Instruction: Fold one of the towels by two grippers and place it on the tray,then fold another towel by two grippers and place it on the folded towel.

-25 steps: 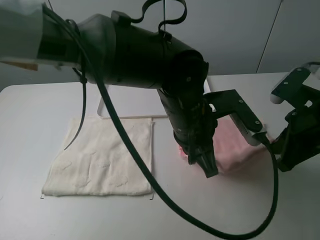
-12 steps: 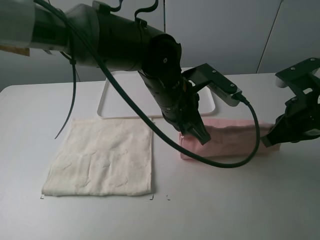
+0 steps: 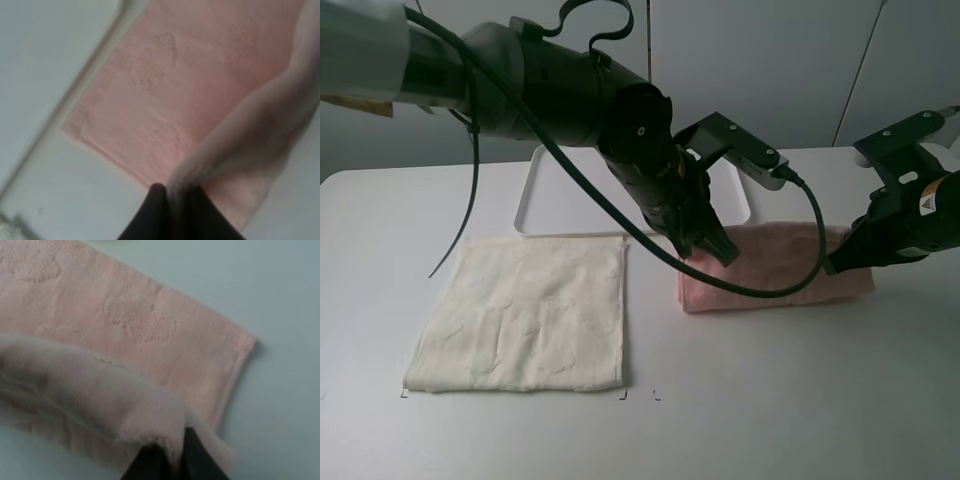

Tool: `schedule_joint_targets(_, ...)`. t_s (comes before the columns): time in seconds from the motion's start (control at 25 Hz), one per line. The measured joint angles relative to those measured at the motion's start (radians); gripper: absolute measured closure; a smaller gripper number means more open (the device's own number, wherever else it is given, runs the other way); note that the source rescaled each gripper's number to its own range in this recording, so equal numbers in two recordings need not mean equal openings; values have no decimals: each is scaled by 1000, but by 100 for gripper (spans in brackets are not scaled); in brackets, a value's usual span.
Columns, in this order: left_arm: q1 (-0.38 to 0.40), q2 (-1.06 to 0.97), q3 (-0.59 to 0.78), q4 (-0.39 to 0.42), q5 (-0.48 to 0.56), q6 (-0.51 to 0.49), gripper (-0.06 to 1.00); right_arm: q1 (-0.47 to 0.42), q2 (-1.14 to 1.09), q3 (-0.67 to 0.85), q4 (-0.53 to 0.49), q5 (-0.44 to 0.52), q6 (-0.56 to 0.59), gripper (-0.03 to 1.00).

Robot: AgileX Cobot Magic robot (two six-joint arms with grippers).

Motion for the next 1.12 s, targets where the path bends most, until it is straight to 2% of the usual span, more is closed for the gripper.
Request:
schedule_joint_targets(0.08,2,2,0,64,-13,-57,57,0,10,0,-38,-30,2,85)
schedule_joint_targets(0.12,4,2,0,93,-20,-92,40,0,11,0,-54,-49,2,76)
schedule_joint_targets(0.16,6,2,0,127,-24,-128,20,0,12,0,-67,-68,2,62)
schedule_joint_targets(0.2,8,2,0,159,-25,-163,7,0,12,0,-72,-84,2,45)
schedule_joint_targets(0.28,9,2,0,217,-25,-245,-2,0,12,-2,-72,-116,14,11)
schedule_joint_targets(0.32,11,2,0,242,-19,-272,-3,0,12,-4,-72,-118,23,3)
schedule_joint_targets(0.44,11,2,0,269,8,-315,-4,0,12,-28,-44,-96,87,-3)
schedule_joint_targets(0.68,11,2,0,272,54,-284,-4,0,14,-110,41,49,161,-3)
schedule_joint_targets(0.76,19,2,0,228,56,-309,-4,0,14,-140,49,112,171,-3)
schedule_joint_targets(0.88,48,4,0,100,67,-321,-4,-39,14,-184,97,190,172,-3)
schedule_joint_targets(0.96,69,24,-17,36,96,-321,-4,-83,14,-209,154,241,131,-3)
schedule_joint_targets(1.12,97,90,-95,3,195,-324,-4,-155,37,-257,312,388,-53,-3)
